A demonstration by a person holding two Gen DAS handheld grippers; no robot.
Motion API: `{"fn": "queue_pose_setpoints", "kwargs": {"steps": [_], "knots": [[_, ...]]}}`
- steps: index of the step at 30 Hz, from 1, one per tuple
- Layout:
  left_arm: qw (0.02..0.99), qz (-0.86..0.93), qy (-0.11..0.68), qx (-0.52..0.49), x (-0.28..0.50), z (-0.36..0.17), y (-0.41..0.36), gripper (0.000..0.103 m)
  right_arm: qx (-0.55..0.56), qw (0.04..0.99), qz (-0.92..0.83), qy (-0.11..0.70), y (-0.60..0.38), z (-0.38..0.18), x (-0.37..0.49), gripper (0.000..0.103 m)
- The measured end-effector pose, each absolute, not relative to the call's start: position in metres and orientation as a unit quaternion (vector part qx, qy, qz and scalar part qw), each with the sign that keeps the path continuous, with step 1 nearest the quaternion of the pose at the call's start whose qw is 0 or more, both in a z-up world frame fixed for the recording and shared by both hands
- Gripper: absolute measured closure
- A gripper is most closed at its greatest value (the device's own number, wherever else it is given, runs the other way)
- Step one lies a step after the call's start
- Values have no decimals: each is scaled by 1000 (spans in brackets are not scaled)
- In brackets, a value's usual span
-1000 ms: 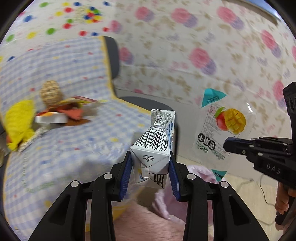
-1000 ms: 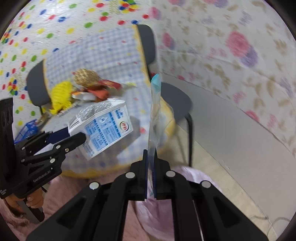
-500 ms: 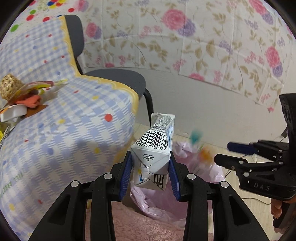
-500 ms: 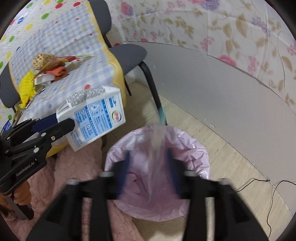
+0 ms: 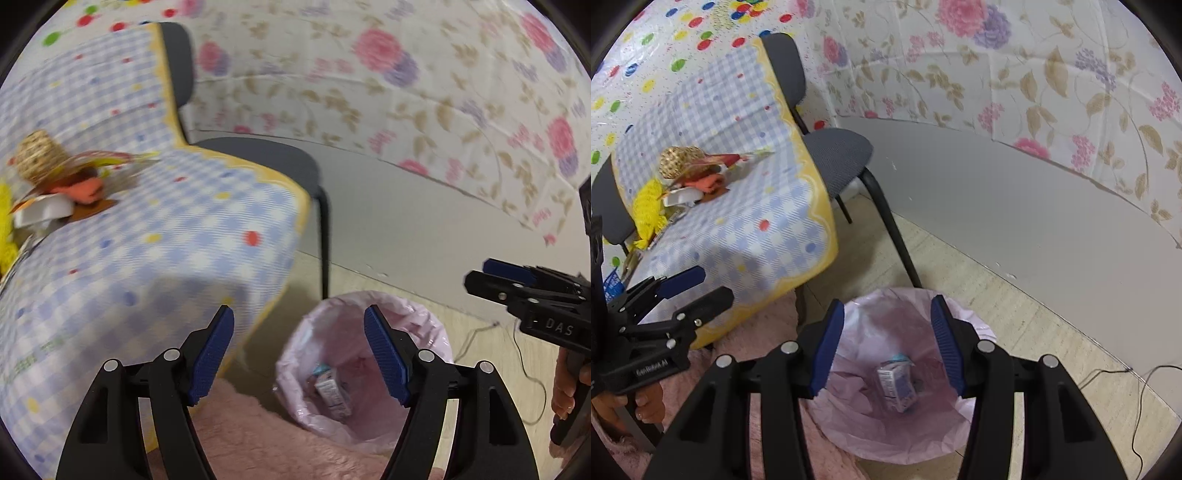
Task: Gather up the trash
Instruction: 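Carry the carton with the left tool over the bin and release it, then grasp the woven bamboo ball with the right tool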
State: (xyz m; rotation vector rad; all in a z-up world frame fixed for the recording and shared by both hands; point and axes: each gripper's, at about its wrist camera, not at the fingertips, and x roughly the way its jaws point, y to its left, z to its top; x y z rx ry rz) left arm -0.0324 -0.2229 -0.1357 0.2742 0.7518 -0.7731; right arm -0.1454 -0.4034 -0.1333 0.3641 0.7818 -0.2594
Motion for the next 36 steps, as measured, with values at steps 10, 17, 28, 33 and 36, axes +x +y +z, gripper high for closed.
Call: {"fn": "queue_pose_setpoints", "kwargs": {"steps": [10, 17, 28, 33, 36], "knots": [[894, -289, 332, 85, -13, -105, -142, 29, 144, 918, -47, 366, -353, -107, -99, 54], [921, -205, 327, 52, 18, -90, -74, 28, 82, 931, 38, 353, -289, -75, -30, 54], [946, -53, 320, 15, 80, -64, 16, 16, 33, 946, 107, 305, -227, -33, 73, 35], [946, -6, 324, 4, 108, -57, 44, 16, 8, 951, 127, 282, -197, -18, 119, 20], [945, 7, 327, -1, 123, -57, 53, 16, -7, 952, 136, 274, -178, -12, 149, 15]]}}
